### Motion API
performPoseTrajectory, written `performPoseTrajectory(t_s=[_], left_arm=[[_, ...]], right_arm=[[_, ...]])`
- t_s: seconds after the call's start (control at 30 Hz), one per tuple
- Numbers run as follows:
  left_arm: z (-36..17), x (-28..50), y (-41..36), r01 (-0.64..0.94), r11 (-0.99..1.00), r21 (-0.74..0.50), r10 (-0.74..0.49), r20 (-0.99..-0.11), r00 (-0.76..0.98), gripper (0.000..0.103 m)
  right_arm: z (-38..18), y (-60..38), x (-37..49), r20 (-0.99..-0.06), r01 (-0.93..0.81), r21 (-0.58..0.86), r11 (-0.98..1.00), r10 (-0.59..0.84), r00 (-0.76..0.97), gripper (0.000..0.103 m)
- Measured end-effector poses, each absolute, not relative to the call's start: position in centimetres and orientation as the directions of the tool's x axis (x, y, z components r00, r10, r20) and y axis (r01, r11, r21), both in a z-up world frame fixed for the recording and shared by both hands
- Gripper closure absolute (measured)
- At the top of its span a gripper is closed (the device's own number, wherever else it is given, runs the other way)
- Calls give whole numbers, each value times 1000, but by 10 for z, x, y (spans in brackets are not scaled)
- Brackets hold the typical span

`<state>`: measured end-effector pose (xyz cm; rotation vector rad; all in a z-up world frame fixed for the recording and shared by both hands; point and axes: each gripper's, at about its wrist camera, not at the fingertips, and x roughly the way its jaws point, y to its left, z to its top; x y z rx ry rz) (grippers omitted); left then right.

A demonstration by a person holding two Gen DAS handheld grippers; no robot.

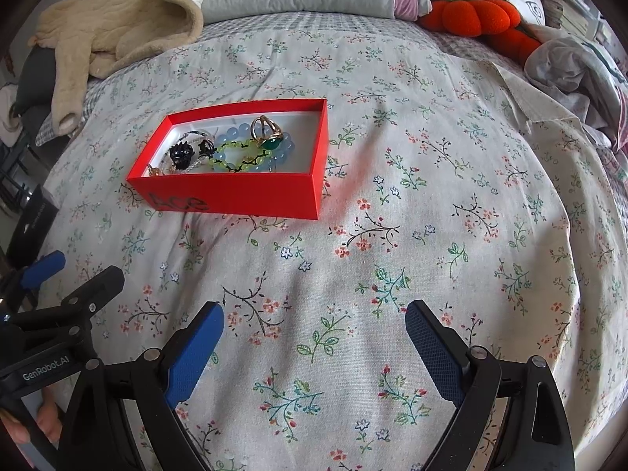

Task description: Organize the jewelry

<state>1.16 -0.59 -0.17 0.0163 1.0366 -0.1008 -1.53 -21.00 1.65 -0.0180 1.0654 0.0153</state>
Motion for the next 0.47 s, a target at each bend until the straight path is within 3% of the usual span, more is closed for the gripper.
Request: performPoseTrajectory(t_s=[0.47], left_arm=[[-7,12,-5,106,994,-40,-89,-858,506,1]], right_arm=[[13,-207,-16,-878,-21,-13,1000,-1,479,8]])
